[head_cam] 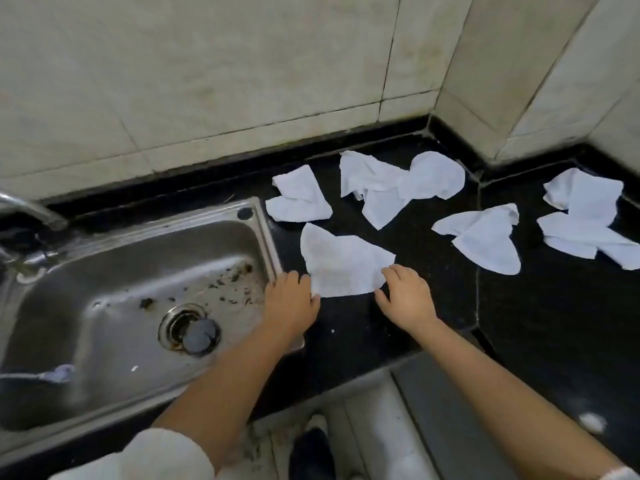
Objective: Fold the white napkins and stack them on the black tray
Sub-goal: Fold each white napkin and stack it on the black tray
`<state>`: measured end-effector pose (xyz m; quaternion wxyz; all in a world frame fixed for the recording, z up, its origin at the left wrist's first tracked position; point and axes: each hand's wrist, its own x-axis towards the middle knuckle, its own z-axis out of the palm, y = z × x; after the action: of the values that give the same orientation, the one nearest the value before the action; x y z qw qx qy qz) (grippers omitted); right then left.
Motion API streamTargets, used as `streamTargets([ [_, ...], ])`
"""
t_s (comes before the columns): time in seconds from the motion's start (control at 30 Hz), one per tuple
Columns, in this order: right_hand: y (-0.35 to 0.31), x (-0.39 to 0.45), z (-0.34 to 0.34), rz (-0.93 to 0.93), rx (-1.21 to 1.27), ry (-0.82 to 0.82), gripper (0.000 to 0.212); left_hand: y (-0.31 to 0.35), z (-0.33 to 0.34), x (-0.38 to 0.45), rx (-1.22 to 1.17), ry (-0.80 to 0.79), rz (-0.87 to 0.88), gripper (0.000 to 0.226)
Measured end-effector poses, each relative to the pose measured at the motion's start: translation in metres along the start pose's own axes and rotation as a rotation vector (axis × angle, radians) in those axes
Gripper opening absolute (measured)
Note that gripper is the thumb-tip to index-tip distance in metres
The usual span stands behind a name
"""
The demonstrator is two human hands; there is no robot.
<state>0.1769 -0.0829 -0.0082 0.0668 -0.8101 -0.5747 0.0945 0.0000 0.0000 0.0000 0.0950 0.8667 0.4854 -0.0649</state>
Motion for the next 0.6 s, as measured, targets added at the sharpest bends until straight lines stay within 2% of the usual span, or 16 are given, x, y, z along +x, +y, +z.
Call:
streamTargets([
  [0.1, 0.010, 0.020, 0.025, -0.017, -0.010, 0.063, 0.033, -0.006, 0.013, 0.026, 0.038, 0.085, 0.107, 0.040],
  [0.17, 0.013, 0.024, 0.036, -0.056, -0.059, 0.034, 0.039, -0.008, 0.027, 0.039, 0.103, 0.146, 0.216, 0.042],
  [0.3, 0.011, 0.039, 0.038, -0.140, -0.074, 0.057, 0.031, -0.009, 0.045, 0.061, 0.066, 0.130, 0.359, 0.039],
  [0.37, 0.014, 0.048, 0.043, -0.191, -0.057, 0.081, 0.028, -0.011, 0.048, 0.068, 0.044, 0.096, 0.400, 0.027],
  [0.47, 0.020, 0.056, 0.044, -0.228, -0.056, 0.070, 0.028, -0.017, 0.049, 0.075, 0.010, 0.067, 0.494, 0.022],
  [0.53, 0.022, 0.056, 0.042, -0.243, -0.069, 0.072, 0.025, -0.019, 0.050, 0.076, 0.033, 0.128, 0.570, 0.008],
  [0.6, 0.023, 0.055, 0.040, -0.256, -0.024, 0.084, 0.015, -0.020, 0.052, 0.078, 0.042, 0.159, 0.635, 0.007],
])
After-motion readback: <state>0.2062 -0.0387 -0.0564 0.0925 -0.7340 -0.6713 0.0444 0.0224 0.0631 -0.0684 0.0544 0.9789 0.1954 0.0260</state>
